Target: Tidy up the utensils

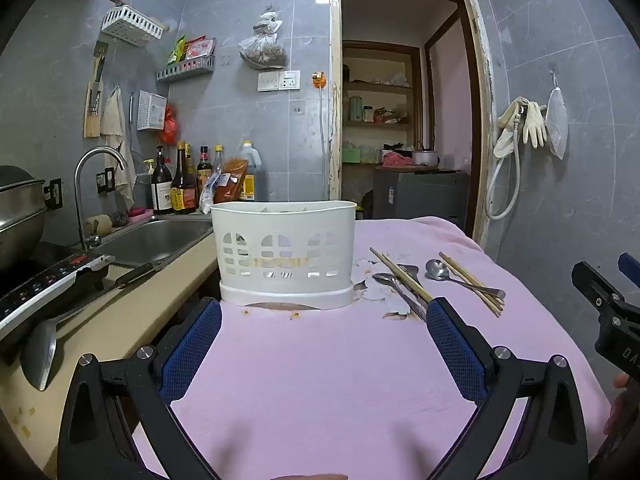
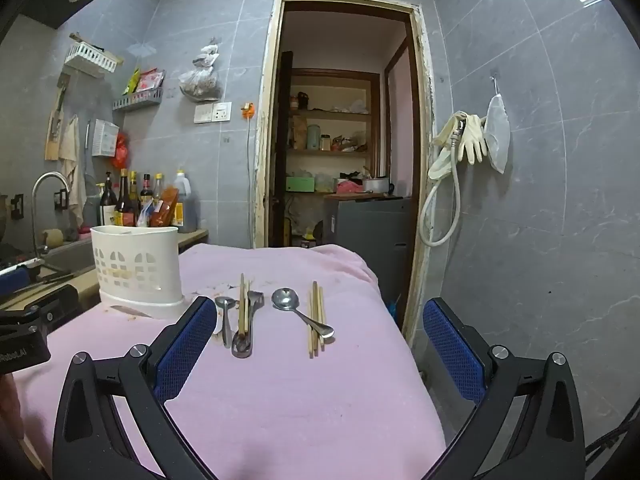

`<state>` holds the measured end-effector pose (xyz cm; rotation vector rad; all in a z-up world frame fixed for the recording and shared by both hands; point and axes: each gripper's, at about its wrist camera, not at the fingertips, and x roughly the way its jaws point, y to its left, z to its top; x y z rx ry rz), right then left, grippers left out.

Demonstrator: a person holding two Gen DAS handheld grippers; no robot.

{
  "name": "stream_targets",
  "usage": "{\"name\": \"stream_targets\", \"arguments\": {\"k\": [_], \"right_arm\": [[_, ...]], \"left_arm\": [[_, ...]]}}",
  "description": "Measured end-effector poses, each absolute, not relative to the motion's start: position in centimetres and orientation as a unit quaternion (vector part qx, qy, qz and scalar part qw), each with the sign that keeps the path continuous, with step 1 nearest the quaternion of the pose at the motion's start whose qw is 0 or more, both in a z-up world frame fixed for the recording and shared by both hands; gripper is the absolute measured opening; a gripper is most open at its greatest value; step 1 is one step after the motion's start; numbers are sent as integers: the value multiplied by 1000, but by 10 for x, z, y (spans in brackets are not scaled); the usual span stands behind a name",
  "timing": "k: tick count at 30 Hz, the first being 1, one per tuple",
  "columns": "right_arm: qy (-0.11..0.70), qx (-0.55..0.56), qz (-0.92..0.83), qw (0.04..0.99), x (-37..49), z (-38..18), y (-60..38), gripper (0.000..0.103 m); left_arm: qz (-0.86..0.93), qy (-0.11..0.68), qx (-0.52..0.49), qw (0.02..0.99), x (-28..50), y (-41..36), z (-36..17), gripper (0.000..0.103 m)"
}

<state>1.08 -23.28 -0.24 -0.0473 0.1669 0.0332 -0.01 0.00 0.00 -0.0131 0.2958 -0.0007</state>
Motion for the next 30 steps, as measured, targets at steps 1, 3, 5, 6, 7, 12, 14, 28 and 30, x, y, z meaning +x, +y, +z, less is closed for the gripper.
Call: {"name": "stream_targets", "arguments": {"k": [1, 3, 5, 6, 7, 12, 14, 28, 30], "right_arm": [[85, -23, 16, 996, 11, -2, -233, 103], [84, -22, 17, 996, 11, -2, -233, 103], [84, -21, 16, 996, 10, -1, -232, 103], [84, -22, 16, 996, 10, -1, -232, 103], [84, -21, 17, 996, 10, -1, -232, 103], [83, -24, 19, 996, 11, -2, -234, 103], [83, -26, 18, 996, 9, 2, -232, 103], [85, -25, 20, 996, 11, -2, -230, 103], [85, -25, 19, 996, 11, -2, -231, 103]], "left_arm": [[-1, 148, -8, 989, 0, 0, 0, 101], [-2, 148, -10, 989, -1, 0, 0, 100], [-3, 147, -12, 989, -1, 0, 1, 101], [-3, 147, -12, 989, -2, 0, 1, 100], [-2, 147, -13, 989, -2, 1, 1, 100], [1, 151, -13, 988, 1, 7, -2, 100], [1, 153, -13, 988, 2, 8, -2, 100], [2, 157, -16, 988, 3, 5, -5, 100], [2, 157, -15, 987, 3, 5, -4, 100]]}}
